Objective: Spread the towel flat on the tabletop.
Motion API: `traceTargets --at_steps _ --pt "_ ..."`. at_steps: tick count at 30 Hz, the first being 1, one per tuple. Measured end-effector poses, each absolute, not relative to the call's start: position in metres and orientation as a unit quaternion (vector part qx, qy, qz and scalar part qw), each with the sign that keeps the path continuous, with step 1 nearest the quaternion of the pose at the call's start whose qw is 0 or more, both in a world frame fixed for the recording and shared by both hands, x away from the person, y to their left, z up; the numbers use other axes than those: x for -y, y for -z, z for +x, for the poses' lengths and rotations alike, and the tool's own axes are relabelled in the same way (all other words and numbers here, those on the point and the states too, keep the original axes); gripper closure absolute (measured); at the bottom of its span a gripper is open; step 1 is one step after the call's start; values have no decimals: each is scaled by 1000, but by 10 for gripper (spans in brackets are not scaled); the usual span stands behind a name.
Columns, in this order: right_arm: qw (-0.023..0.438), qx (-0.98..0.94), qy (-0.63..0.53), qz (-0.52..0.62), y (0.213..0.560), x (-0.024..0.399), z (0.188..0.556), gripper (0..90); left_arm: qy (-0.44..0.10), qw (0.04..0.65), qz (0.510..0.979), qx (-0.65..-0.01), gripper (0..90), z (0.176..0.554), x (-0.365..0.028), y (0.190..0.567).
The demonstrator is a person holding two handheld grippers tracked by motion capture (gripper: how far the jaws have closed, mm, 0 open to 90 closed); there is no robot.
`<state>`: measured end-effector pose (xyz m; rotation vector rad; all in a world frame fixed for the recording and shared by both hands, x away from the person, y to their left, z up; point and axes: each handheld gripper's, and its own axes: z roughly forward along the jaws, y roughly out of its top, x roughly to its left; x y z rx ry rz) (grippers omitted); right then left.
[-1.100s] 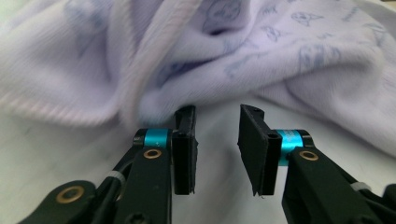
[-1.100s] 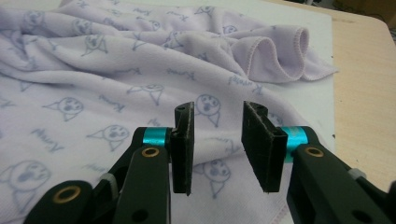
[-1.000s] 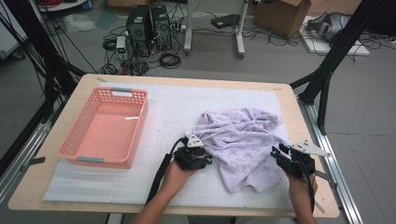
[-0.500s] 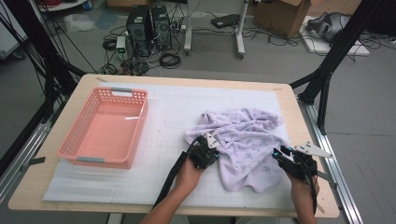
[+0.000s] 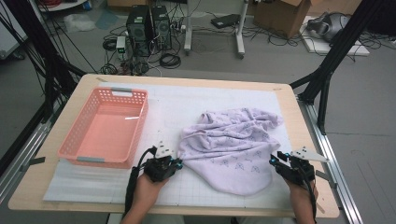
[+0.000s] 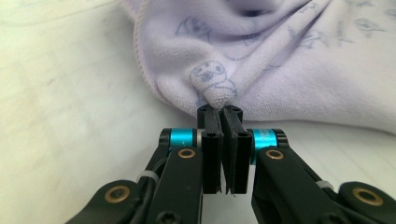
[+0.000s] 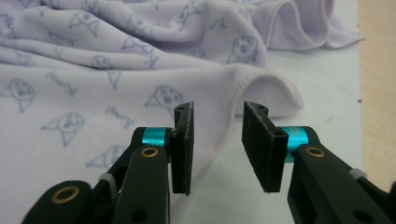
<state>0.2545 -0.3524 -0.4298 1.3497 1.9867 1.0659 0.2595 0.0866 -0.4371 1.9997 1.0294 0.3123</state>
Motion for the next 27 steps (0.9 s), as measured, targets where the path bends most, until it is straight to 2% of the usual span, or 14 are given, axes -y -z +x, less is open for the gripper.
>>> traceTargets --at_steps 6,9,12,15,17,18,19,20,22,24,26,27 --pt "246 -735 -395 493 431 348 242 631 -108 447 792 -402 864 220 -110 435" --pt "242 -738 -396 489 432 347 238 622 -100 468 783 -397 837 204 -119 440" --pt "216 -748 -402 482 435 344 237 588 -112 491 763 -405 610 201 -127 437" --pt "181 -767 -410 460 442 332 238 546 -121 512 746 -409 502 208 -129 433" --pt "169 -786 -397 442 447 320 239 547 -121 511 745 -411 472 217 -125 433" --pt "169 -799 -381 434 449 314 241 577 -120 508 747 -412 468 222 -123 434" --pt "183 -804 -373 425 449 310 240 737 -118 506 748 -412 460 226 -120 434" --pt "180 -812 -365 418 446 310 240 849 -119 506 748 -413 457 230 -117 434" --pt "233 -824 -311 412 440 313 236 865 -118 507 749 -410 457 236 -113 435" --pt "252 -824 -280 423 434 325 230 865 -118 507 751 -407 455 239 -111 435" --pt "249 -818 -270 444 429 341 219 857 -116 510 752 -402 453 241 -109 436" --pt "229 -820 -272 448 428 347 215 842 -114 511 753 -399 452 244 -108 437"
